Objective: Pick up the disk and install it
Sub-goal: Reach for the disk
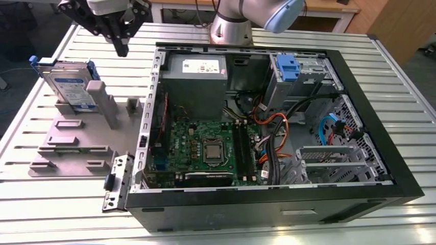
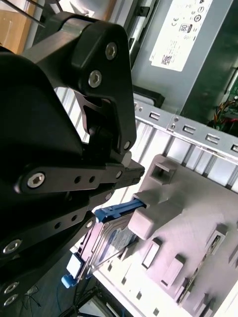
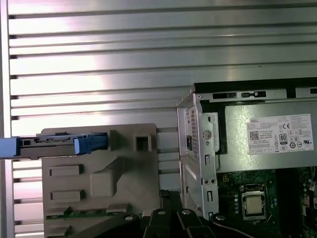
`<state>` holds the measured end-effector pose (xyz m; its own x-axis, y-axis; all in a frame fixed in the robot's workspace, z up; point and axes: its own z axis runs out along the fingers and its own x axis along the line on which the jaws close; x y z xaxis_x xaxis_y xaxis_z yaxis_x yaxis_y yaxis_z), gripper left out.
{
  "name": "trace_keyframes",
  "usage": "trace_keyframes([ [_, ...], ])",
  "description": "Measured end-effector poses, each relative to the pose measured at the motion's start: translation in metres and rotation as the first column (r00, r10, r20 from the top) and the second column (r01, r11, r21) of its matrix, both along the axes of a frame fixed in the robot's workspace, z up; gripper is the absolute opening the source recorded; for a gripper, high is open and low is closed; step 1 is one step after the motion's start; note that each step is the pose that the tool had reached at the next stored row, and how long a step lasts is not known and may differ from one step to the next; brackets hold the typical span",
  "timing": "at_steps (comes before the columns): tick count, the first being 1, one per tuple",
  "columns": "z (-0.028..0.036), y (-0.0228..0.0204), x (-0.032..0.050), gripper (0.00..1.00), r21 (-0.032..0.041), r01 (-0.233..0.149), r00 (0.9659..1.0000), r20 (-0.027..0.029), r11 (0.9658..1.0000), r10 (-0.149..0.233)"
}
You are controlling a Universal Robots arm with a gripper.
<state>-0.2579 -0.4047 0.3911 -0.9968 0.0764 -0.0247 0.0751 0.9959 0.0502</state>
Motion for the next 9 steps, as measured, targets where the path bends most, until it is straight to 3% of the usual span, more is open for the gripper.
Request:
trace_keyframes([
  [9, -0.0004, -0.0005, -0.0198, 0.11, 0.0009, 0.000, 1.0000, 0.0002, 1.0000, 0.000],
])
